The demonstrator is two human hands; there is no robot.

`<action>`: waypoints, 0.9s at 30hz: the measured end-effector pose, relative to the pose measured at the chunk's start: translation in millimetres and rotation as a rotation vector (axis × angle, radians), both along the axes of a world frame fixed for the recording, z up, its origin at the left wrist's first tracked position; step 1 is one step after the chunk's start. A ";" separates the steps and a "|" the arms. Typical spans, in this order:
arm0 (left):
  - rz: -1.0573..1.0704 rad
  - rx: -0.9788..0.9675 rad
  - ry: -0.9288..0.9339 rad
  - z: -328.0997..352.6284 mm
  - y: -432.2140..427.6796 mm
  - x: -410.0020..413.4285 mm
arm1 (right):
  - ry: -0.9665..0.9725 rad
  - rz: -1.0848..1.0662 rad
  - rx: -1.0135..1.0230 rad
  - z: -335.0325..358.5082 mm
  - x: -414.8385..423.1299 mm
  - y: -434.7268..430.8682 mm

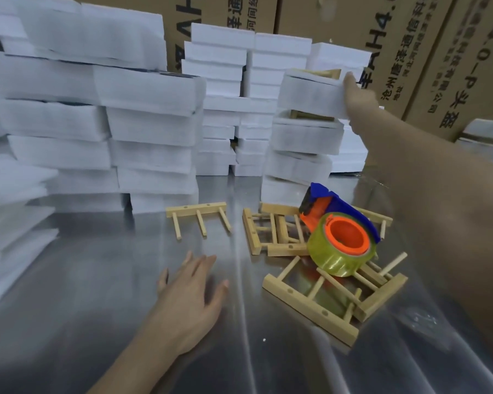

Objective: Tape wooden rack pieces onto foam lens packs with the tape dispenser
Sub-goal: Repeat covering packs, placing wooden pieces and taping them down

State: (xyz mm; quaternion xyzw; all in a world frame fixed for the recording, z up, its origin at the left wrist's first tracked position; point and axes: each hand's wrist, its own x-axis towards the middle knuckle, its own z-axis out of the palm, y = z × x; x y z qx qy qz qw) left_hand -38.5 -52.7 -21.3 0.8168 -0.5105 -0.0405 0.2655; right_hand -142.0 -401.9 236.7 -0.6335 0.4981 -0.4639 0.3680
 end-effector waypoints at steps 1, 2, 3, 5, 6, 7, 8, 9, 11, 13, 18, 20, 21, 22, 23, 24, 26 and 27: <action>-0.002 0.007 0.000 0.6 0.0 -0.2 | 0.056 -0.014 -0.010 0.7 -1.0 -3.0; -0.005 0.013 0.000 1.0 0.5 -0.4 | 0.073 -0.005 -0.006 0.2 -2.4 -4.6; -0.006 0.015 0.000 1.3 0.5 -0.5 | 0.057 0.022 0.013 0.0 -3.4 -4.5; -0.006 0.017 -0.001 2.1 1.0 -0.7 | 0.022 0.049 0.048 -1.1 -4.8 -2.7; -0.008 0.018 -0.004 2.4 1.1 -0.7 | 0.001 0.036 0.057 -1.9 -4.6 -0.5; -0.010 0.018 -0.008 2.2 1.4 -0.7 | -0.012 -0.007 0.036 -4.1 -4.0 2.0; -0.012 0.016 -0.010 2.1 1.2 -0.5 | -0.007 -0.086 -0.034 -7.7 -3.2 7.1; -0.013 0.015 -0.012 2.2 1.2 -0.5 | 0.026 -0.189 -0.157 -12.0 -2.3 15.9; -0.014 0.009 -0.009 2.9 1.2 -0.7 | 0.066 -0.307 -0.518 -23.3 4.6 43.4; -0.013 -0.010 0.003 2.8 0.7 -1.1 | 0.072 -0.132 -0.767 -35.1 22.7 77.5; 0.000 -0.022 0.069 6.6 1.3 -2.3 | 0.433 0.490 -1.057 -50.3 87.5 158.5; 0.005 -0.019 0.085 9.2 1.8 -3.3 | 0.610 0.559 -1.147 -46.5 116.5 182.9; 0.009 -0.019 0.092 10.8 1.4 -3.7 | 0.665 0.545 -1.138 -43.7 129.4 192.4; 0.012 -0.016 0.099 12.2 1.0 -4.2 | 0.712 0.514 -1.085 -40.8 140.8 200.4; 0.011 -0.013 0.106 13.3 1.1 -4.6 | 0.746 0.477 -1.013 -37.8 150.0 205.5; 0.009 -0.012 0.112 14.0 1.6 -4.8 | 0.775 0.444 -0.950 -35.9 156.6 209.9; 0.004 -0.019 0.108 11.8 3.3 -5.1 | 0.801 0.401 -0.899 -33.8 163.5 217.9; -0.001 -0.023 0.093 10.2 3.6 -4.9 | 0.791 0.383 -0.888 -31.4 166.7 220.3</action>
